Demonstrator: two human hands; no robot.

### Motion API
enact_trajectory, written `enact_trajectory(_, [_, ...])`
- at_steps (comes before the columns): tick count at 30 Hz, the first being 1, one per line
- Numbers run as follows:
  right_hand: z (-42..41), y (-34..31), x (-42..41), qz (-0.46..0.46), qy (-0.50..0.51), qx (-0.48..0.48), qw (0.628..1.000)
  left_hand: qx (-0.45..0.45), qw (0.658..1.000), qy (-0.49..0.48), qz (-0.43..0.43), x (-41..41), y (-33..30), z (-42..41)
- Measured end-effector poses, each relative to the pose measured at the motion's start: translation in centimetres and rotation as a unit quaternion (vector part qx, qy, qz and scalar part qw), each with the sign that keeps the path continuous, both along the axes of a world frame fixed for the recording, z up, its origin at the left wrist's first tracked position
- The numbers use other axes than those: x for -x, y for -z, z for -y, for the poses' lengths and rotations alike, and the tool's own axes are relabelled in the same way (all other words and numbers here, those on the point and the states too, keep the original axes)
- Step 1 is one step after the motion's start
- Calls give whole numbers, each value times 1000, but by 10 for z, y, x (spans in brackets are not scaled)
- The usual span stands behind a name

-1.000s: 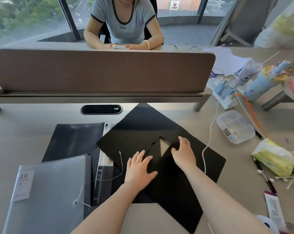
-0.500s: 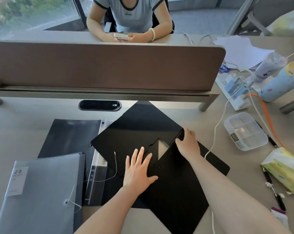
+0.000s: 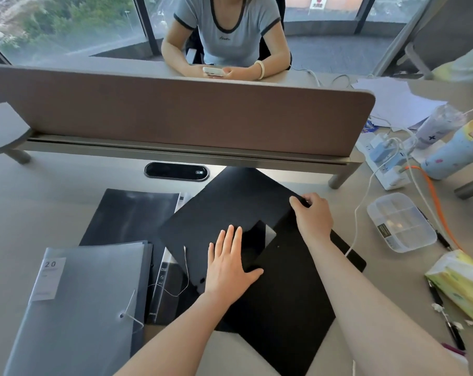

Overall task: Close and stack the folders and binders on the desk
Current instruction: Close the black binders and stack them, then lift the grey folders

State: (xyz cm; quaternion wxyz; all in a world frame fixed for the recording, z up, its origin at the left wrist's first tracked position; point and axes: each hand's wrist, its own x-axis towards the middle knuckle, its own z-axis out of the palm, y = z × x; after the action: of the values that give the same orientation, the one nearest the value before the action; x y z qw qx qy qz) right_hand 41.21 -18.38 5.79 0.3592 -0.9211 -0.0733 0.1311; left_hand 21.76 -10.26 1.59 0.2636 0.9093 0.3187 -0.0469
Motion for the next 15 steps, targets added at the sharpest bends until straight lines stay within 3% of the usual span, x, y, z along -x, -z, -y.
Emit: enact_trajectory(15, [-34, -108, 77, 100, 59, -247, 962, 43, 990, -37, 129, 34, -105, -12])
